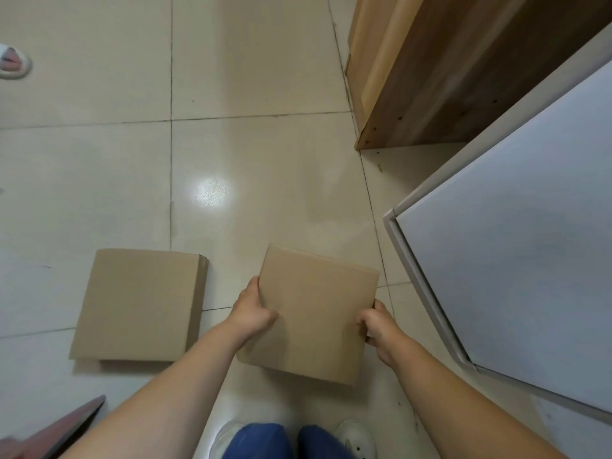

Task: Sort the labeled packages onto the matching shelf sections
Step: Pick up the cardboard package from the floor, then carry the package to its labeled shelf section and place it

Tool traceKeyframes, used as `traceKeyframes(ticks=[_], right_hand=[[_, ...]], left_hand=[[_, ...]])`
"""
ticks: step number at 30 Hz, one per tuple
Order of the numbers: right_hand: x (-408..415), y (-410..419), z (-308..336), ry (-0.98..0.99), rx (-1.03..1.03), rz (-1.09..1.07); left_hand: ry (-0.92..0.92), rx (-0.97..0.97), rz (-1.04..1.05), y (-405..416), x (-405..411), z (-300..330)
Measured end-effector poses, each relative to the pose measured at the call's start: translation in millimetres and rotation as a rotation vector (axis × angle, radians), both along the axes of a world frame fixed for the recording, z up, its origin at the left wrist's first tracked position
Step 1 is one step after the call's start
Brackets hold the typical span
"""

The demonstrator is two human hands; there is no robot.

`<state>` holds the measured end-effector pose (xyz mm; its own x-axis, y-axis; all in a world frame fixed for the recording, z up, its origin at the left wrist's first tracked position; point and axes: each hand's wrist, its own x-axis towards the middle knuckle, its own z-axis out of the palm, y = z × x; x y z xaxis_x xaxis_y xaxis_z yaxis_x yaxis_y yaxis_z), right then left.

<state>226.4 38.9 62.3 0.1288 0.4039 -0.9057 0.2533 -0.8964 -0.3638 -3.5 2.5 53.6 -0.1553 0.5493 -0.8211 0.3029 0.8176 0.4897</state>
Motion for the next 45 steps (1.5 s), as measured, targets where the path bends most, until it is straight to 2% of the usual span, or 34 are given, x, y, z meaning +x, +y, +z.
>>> traceKeyframes(ticks=[5,9,14,20,25,33,40,45], right_hand=[[-3.9,19.6,104.4,0.028,0.120,0.012],[-9.4,34.9,214.1,0.057,0.228,0.021],[-18.5,45.8,355.7,0.088,0.330,0.006],[-28.7,52.2,520.1,0.141,0.476,0.047],[-28.4,43.3,616.4,0.182,0.547,0.079],[-32.4,21.8,707.2,0.250,0.654,0.140],[-37.9,20.6,734.1,0.259,0.630,0.122],[-33.1,16.5,737.6,0.343,0.579,0.056]], left_hand=[[-0.053,0.107,0.061,17.6,-11.6,113.5],[-0.127,0.170,0.190,28.1,-17.9,220.6],[-0.174,0.244,0.250,30.0,-29.5,364.0],[-0.169,0.361,0.261,27.7,-49.2,519.1],[-0.164,0.460,0.223,12.5,-58.5,624.6],[-0.175,0.537,0.166,-22.9,-64.3,722.4],[-0.105,0.558,0.309,-33.8,-74.1,750.8],[-0.088,0.523,0.305,-35.3,-80.4,759.3]])
